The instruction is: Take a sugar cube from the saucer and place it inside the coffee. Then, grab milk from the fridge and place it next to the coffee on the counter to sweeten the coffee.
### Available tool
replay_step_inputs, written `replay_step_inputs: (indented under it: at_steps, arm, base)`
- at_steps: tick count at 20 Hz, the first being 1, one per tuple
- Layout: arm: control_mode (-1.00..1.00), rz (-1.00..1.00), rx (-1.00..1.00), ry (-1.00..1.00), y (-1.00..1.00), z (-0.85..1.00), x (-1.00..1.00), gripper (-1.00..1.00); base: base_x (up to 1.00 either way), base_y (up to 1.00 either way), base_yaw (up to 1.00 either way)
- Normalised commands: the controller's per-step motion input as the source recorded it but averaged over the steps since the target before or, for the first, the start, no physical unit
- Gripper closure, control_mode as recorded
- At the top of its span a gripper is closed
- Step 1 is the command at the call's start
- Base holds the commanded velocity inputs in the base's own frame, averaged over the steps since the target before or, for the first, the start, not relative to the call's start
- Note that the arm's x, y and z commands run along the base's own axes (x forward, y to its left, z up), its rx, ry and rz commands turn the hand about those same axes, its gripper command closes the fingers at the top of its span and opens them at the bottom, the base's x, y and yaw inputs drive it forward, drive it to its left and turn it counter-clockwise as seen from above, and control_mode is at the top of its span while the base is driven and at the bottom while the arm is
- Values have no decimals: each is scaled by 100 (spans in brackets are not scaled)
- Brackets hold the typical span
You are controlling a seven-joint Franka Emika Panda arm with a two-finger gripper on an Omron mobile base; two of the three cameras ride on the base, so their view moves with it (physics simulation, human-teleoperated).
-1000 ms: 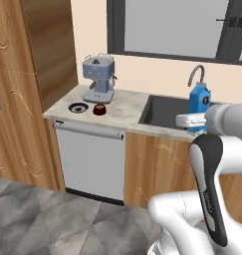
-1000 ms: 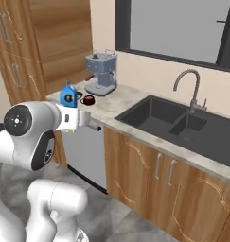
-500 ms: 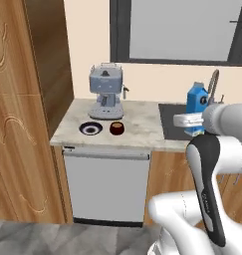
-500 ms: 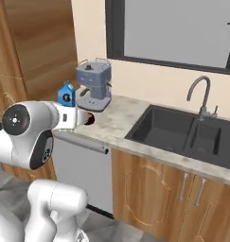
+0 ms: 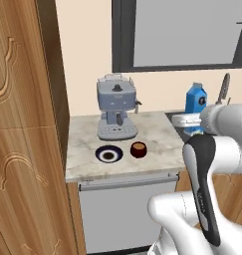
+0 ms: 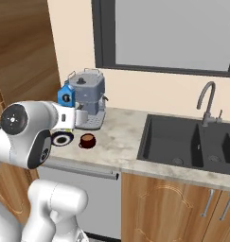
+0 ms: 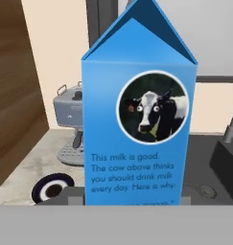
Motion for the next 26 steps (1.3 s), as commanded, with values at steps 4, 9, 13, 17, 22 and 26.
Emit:
replay_step_inputs:
  at_steps: [4,9,13,17,22,26]
  arm:
    - [100,0,0,0,0,0,0,100]
    - [-100,6,2,4,-25,0,1,100]
    - [-100,31,15,16,-66,0,5,100]
    - [-100,38,18,15,-39,-7,24,100]
    - [-100,34,13,6,-4,-19,16,100]
    - [-100,27,7,0,6,-12,2,100]
  base:
    - [3,10,0]
    - [0,0,0]
    - [0,0,0]
    - [0,0,0]
    - [0,0,0]
    - [0,0,0]
